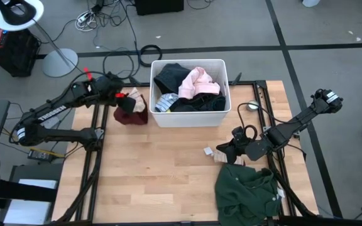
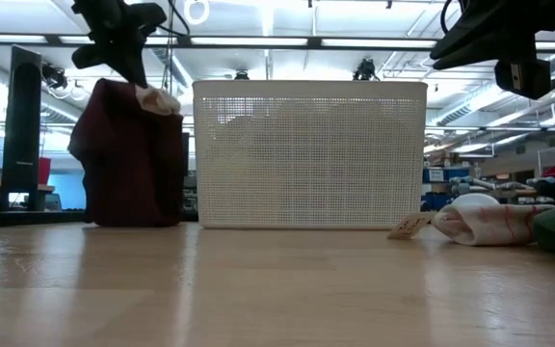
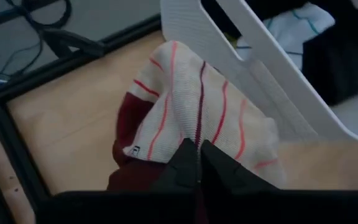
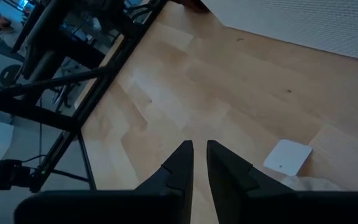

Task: Sort clothes
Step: Put the left pink striped sock into the white bin

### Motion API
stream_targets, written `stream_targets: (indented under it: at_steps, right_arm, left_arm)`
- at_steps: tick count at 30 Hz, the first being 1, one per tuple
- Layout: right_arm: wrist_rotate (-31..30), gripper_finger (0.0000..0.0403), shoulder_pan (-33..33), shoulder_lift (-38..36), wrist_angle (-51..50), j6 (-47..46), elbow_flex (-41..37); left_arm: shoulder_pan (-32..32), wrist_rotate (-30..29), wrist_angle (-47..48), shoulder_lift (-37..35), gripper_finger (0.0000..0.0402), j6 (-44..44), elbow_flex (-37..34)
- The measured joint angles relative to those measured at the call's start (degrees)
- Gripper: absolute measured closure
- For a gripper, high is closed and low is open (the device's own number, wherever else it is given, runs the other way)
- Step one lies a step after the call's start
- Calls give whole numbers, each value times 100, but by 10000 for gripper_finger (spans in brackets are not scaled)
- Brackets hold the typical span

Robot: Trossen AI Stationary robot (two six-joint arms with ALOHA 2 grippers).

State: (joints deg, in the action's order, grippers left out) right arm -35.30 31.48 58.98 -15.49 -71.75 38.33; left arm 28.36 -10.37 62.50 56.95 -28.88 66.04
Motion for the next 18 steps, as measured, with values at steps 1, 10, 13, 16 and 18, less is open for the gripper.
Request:
stream_targets:
  at_steps: [1, 10, 13, 16, 18]
  right_arm:
    - [3, 355, 0, 0, 0, 2, 0]
    - [5, 355, 0, 0, 0, 86, 0]
    - [5, 355, 0, 0, 0, 87, 0]
    - [5, 355, 0, 0, 0, 87, 0]
    - [5, 355, 0, 0, 0, 89, 0]
  left_arm:
    - [-1, 67, 2, 2, 385, -1, 0]
    - [-2, 72, 11, 2, 324, -7, 1]
    - [-2, 20, 13, 2, 308, 2, 0]
    - [-2, -26, 9, 2, 303, 133, 1]
    - [-2, -40, -39, 17, 303, 240, -12]
